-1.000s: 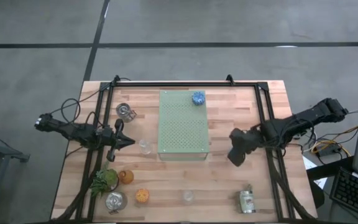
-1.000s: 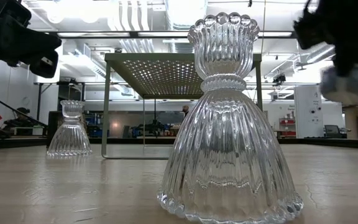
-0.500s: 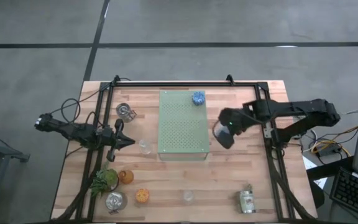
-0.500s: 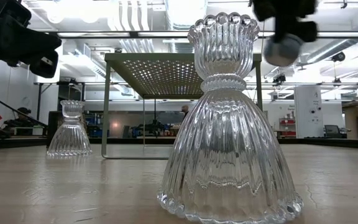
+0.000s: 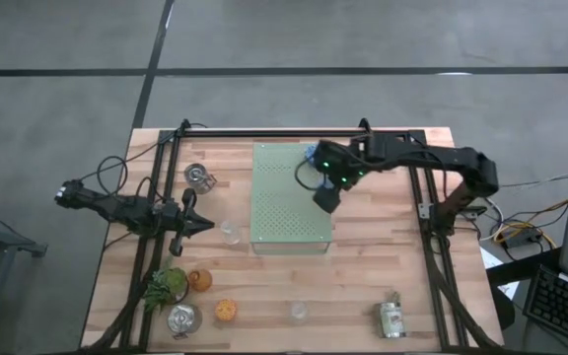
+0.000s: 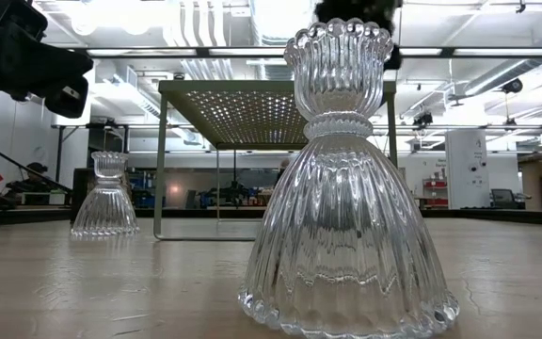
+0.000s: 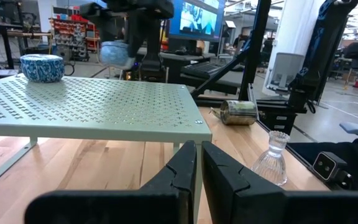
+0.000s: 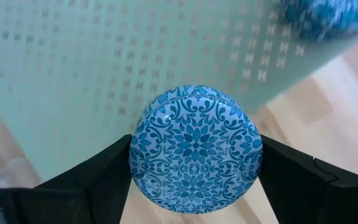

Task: Pick & Place candle stick holders
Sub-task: Put the light blue patterned scented candle on the shelf aligned with the other blue patterned scented candle

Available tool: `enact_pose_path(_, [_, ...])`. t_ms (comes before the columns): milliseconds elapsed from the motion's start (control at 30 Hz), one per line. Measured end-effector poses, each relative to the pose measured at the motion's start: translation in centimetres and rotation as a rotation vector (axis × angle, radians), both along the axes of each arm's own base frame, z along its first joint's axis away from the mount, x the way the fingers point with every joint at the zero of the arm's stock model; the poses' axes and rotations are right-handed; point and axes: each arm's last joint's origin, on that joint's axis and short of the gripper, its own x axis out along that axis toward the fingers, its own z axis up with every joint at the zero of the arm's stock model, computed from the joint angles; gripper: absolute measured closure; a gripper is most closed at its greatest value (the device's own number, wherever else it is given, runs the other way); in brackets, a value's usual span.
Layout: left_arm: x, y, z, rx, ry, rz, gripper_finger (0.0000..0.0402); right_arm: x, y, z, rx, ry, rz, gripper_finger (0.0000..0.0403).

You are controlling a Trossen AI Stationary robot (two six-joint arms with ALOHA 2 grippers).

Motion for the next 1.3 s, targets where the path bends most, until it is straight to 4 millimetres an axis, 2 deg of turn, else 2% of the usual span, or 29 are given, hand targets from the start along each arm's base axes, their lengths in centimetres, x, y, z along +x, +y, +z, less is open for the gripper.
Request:
enact_pose_path(167, [0.0,0.0,0.0,0.000,0.000,0.000,0.0374,1.6,-1.2,-0.6,-0.002,0.069,0.006,0.0108])
enact_pose_path(567, [0.0,0.0,0.0,0.000,0.000,0.001,0.0374,4.1,-1.8,-0.9,-0.020,0.082,0.063,0.0108])
enact_pose_path(833, [0.0,0.0,0.0,0.000,0.000,0.000,0.0374,4.4,-1.9,-1.5,-0.015,0.112,0.063,0.0104])
enact_pose_path(1300, [0.0,0.0,0.0,0.000,0.000,0.000,0.0374,4.4,-2.1,-1.6,-0.064,0.116,0.082,0.0054])
